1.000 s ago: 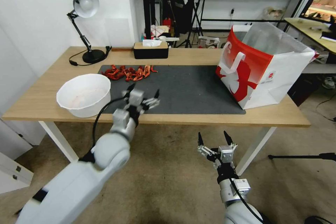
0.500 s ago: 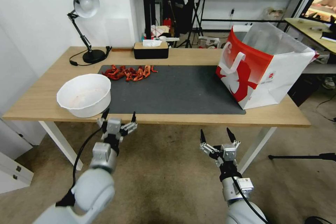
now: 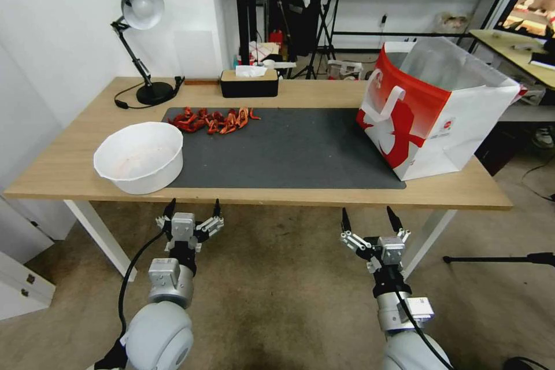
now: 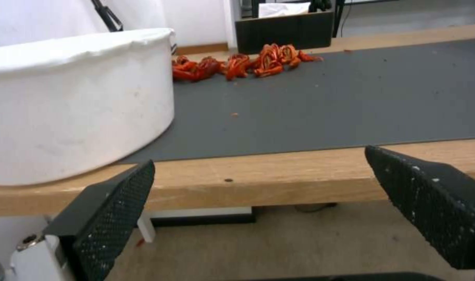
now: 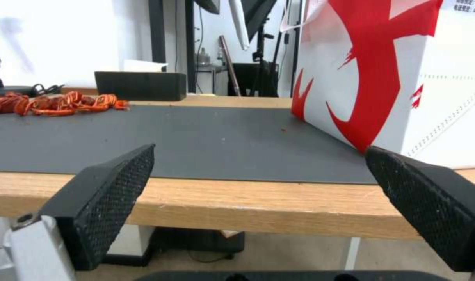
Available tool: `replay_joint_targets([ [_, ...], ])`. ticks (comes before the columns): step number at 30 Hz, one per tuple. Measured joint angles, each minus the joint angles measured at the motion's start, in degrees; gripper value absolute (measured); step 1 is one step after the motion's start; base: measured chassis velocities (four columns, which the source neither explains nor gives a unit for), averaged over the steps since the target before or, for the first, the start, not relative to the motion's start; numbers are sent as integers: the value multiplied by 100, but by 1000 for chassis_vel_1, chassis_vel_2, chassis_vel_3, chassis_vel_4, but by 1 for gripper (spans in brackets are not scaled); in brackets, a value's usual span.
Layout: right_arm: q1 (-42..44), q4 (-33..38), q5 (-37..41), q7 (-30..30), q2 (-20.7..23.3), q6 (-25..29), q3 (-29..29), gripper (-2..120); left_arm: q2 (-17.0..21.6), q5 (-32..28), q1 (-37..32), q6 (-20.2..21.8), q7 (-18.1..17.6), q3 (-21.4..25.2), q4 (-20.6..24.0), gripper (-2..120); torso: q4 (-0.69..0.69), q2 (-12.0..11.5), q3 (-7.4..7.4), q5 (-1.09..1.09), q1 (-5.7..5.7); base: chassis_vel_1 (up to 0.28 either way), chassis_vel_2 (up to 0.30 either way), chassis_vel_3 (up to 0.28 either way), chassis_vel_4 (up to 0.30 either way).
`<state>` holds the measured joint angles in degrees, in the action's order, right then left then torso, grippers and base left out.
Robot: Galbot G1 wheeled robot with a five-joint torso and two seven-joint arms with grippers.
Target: Close the takeout container lid, then place the container into the takeout bag.
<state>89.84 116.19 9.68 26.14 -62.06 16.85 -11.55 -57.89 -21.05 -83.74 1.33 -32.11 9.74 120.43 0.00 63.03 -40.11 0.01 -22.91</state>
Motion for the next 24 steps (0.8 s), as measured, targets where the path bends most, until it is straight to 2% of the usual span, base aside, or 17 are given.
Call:
replay_joint_targets([
  [24,-6,2,9,4,1,-4,1,100,2,-20,29,21,16,-22,0,100,0,-1,0,-1,-1,0,0,0,0],
])
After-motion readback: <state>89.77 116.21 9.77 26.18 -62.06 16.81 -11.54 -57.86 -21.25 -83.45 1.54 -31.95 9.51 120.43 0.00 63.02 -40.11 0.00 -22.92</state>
